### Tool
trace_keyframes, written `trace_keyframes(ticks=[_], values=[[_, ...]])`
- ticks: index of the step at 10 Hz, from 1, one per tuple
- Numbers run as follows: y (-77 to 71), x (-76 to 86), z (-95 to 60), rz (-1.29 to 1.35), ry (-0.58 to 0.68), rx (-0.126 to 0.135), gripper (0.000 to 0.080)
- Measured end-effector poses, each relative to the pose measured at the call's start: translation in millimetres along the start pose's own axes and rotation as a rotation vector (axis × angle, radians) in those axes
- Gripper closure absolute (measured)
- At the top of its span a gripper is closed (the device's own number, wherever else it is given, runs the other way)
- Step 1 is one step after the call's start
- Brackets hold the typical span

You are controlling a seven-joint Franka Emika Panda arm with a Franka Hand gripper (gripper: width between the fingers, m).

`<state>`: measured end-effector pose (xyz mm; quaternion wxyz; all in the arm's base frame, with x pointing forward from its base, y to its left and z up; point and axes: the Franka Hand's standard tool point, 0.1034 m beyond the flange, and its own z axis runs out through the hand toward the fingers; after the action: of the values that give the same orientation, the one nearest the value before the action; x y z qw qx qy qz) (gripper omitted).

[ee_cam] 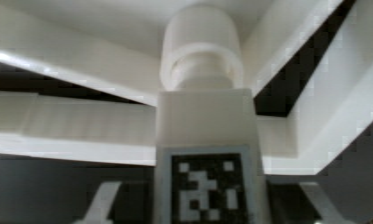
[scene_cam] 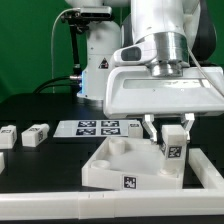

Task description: Assemble one leg

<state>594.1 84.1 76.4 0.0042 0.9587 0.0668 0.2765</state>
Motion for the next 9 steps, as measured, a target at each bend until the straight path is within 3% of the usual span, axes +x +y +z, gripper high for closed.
trace_keyframes(ticks=[3,4,5,9], values=[[-0.9,-0.6,0.4,-0.002,-0.001,0.001,0.0509],[-0.9,-0.7,0.5,-0.002,-0.001,0.001,0.0329],[-0.9,-0.8,0.5,-0.002,-0.001,0.001,0.0212],[-0.9,-1.0,0.7,-0.002,-0.002,0.001,0.0154]])
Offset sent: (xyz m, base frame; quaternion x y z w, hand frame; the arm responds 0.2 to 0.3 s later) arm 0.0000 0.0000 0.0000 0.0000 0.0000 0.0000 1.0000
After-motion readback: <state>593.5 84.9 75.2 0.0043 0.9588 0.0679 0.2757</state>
